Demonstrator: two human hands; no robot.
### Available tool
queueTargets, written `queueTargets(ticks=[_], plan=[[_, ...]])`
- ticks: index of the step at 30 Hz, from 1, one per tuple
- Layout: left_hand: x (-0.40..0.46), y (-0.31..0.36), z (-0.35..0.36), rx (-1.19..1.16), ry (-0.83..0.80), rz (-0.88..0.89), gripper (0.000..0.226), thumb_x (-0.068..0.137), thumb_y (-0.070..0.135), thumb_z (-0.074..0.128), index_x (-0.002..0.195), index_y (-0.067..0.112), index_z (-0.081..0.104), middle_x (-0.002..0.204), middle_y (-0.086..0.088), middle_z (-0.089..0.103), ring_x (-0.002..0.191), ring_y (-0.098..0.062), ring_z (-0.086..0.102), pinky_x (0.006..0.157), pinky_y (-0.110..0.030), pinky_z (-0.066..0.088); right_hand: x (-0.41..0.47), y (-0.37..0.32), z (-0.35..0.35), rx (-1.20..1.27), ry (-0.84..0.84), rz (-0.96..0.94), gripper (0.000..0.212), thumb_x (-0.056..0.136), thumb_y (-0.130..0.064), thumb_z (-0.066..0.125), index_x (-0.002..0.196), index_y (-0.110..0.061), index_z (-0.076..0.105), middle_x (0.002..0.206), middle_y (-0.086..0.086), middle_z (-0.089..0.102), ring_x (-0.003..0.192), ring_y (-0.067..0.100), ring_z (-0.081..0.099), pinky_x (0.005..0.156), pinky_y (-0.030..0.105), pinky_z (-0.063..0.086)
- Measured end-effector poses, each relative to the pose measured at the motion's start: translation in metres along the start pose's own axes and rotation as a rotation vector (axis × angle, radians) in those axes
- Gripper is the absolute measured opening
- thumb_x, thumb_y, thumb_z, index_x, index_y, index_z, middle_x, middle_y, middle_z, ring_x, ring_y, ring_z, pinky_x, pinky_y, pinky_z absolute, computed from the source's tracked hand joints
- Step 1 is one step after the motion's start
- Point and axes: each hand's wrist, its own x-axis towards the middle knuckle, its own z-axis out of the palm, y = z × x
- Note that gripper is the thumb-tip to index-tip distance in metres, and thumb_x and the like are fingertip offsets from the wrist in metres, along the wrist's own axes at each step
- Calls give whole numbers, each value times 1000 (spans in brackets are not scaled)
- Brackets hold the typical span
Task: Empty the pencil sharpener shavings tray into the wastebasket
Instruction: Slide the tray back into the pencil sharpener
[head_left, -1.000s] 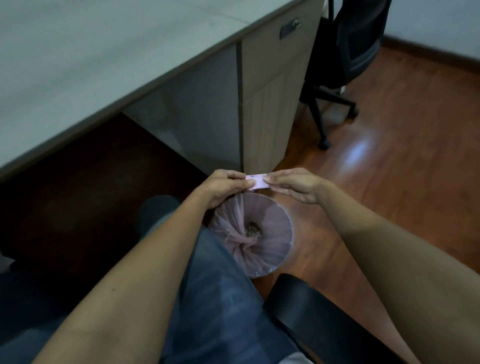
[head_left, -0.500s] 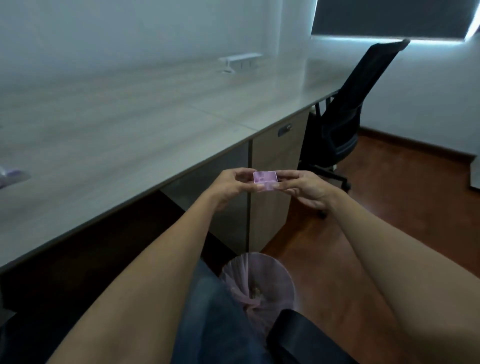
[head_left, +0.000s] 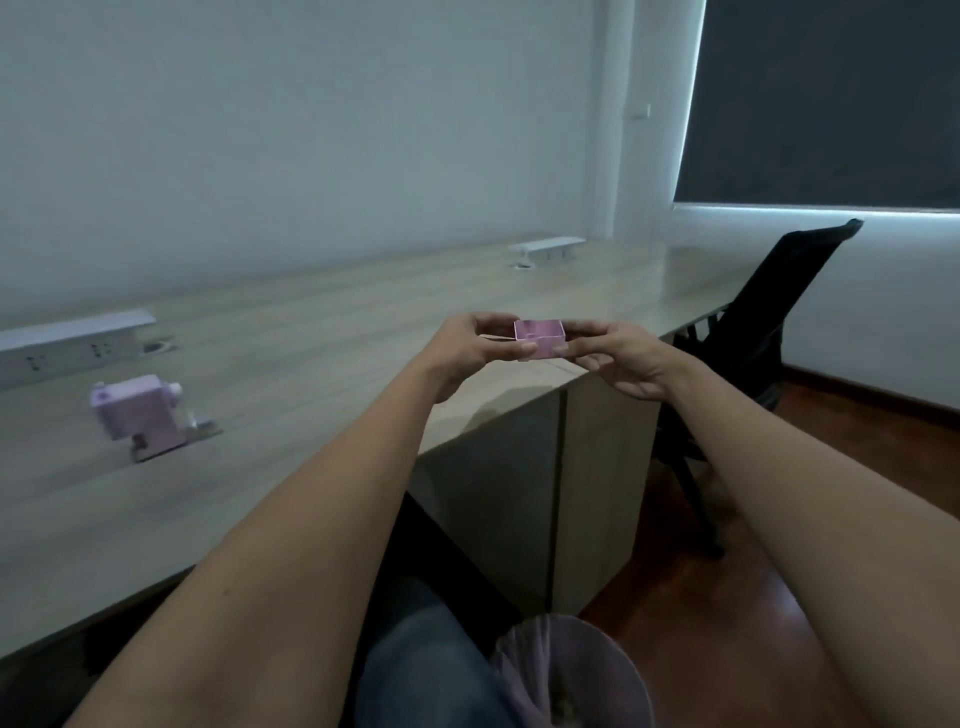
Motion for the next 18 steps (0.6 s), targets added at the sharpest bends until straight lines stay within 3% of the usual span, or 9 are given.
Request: queueTargets(ticks=[4, 8, 14, 18], plan=[[-19, 25, -52, 31, 94, 25, 54, 79, 10, 87, 129, 1, 69, 117, -13, 77, 105, -21, 73, 101, -31, 52, 31, -17, 49, 17, -90, -37, 46, 86, 19, 60, 131, 9, 61, 127, 24, 68, 120, 27, 66, 106, 29, 50], [-49, 37, -104, 62, 175, 23, 40, 81, 7, 84, 120, 7, 72, 114, -10, 78, 100, -17, 73, 101, -29, 52, 58, -21, 104, -24, -203, -76, 42, 86, 16, 62, 126, 5, 65, 122, 19, 72, 119, 24, 69, 104, 25, 51], [-107, 42, -185, 126, 350, -6, 50, 80, 11, 86, 127, 3, 71, 114, -12, 79, 105, -21, 74, 111, -39, 48, 96, -11, 204, -21, -346, -100, 42, 85, 16, 64, 125, 6, 66, 127, 21, 69, 115, 21, 69, 113, 31, 43], [-150, 48, -226, 174, 439, -24, 43, 82, 9, 84, 123, 6, 73, 111, -10, 80, 97, -13, 75, 98, -28, 54, 110, 0, 263, -5, -444, -104, 44, 84, 16, 66, 127, 7, 65, 128, 20, 68, 115, 22, 68, 114, 33, 43]])
